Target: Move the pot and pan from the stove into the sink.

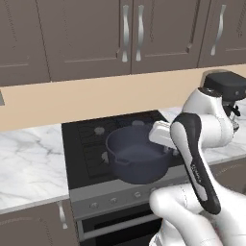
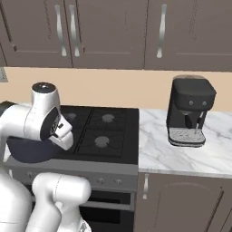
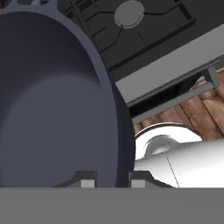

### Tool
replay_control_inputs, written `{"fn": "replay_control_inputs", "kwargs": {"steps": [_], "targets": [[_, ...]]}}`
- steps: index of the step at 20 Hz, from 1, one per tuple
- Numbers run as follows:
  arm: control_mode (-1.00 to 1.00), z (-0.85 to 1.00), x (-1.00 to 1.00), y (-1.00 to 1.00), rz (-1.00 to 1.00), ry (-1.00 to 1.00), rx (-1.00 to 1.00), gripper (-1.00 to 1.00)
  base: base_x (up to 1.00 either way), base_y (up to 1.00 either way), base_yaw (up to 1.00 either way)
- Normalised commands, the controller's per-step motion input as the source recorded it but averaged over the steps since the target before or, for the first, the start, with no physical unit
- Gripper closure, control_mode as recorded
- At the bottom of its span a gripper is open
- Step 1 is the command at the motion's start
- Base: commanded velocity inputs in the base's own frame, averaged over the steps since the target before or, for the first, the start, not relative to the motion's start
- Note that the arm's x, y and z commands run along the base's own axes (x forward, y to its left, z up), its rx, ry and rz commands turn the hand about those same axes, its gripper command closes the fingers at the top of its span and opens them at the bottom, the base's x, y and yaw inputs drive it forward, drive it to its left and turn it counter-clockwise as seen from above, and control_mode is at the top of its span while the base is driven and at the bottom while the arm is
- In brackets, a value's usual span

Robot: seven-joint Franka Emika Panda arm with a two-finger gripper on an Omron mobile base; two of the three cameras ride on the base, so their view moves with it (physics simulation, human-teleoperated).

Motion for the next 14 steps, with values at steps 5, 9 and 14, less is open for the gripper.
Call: {"fn": "replay_control_inputs", "kwargs": {"steps": [5,9,14], "targets": [[-1.00,0.26,-0.89,-0.33,-0.01,-0.11,0.00,1.00,0.00,0.00,0.00],[-1.00,0.06,-0.66,-0.22,-0.06,-0.29,0.00,1.00,0.00,0.00,0.00],[-1.00,0.01,-0.34,-0.07,-0.02,-0.19,0.00,1.00,0.00,0.00,0.00]]}}
